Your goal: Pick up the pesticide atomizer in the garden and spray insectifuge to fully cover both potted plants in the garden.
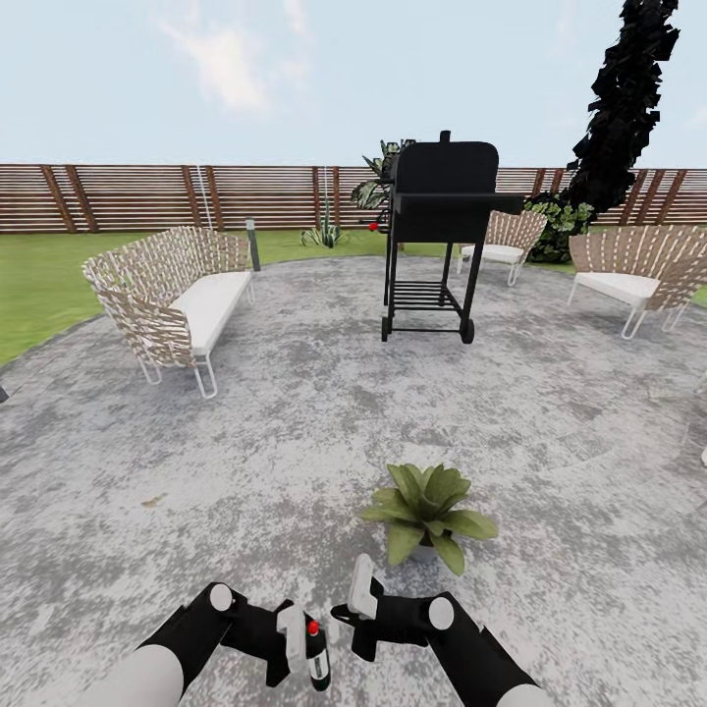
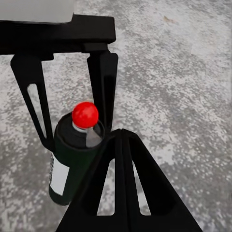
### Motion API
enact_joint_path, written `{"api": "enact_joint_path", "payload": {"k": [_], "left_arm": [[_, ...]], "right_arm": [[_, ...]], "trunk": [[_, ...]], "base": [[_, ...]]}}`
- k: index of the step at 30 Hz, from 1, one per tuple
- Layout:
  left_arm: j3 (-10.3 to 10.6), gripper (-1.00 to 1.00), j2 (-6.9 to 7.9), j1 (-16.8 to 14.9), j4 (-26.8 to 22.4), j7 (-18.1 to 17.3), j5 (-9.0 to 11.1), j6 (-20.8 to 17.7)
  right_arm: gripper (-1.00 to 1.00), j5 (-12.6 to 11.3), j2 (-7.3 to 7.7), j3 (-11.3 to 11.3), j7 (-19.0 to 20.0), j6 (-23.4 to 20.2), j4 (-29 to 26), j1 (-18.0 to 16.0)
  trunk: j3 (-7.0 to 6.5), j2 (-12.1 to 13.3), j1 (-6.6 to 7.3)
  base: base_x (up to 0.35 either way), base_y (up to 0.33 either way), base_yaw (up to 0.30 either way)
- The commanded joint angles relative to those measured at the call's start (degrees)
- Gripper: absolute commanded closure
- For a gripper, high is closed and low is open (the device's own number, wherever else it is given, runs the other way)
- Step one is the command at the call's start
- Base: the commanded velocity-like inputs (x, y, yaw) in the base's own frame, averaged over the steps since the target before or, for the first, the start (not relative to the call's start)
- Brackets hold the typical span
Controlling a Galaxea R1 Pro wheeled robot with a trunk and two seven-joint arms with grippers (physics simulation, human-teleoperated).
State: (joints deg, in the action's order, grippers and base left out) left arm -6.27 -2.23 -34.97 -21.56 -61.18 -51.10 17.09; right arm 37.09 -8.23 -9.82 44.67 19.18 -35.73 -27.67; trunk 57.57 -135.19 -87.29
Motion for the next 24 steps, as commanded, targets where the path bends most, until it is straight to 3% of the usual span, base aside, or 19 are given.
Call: {"api": "enact_joint_path", "payload": {"k": [1, 7, 24], "left_arm": [[-0.50, 1.00, -0.11, -0.04, -0.06, -0.36, -0.21, 0.80], [-0.35, 1.00, -0.06, -0.01, -0.06, -0.57, 3.75, 1.42], [-0.41, 1.00, -0.32, -0.07, -0.06, -0.60, 4.34, 1.50]], "right_arm": [[1.00, 0.52, 0.02, 0.06, 0.00, 0.31, -0.06, -0.02], [1.00, 0.52, 0.06, 0.06, 0.00, 0.30, -0.06, -0.02], [1.00, 0.52, 0.12, 0.06, -0.02, 0.29, -0.05, -0.02]], "trunk": [[0.05, -0.02, 0.01], [0.05, -0.02, 0.01], [0.05, -0.02, 0.01]], "base": [[0.000, 0.000, 0.000], [0.000, 0.000, 0.000], [0.000, 0.000, 0.000]]}}
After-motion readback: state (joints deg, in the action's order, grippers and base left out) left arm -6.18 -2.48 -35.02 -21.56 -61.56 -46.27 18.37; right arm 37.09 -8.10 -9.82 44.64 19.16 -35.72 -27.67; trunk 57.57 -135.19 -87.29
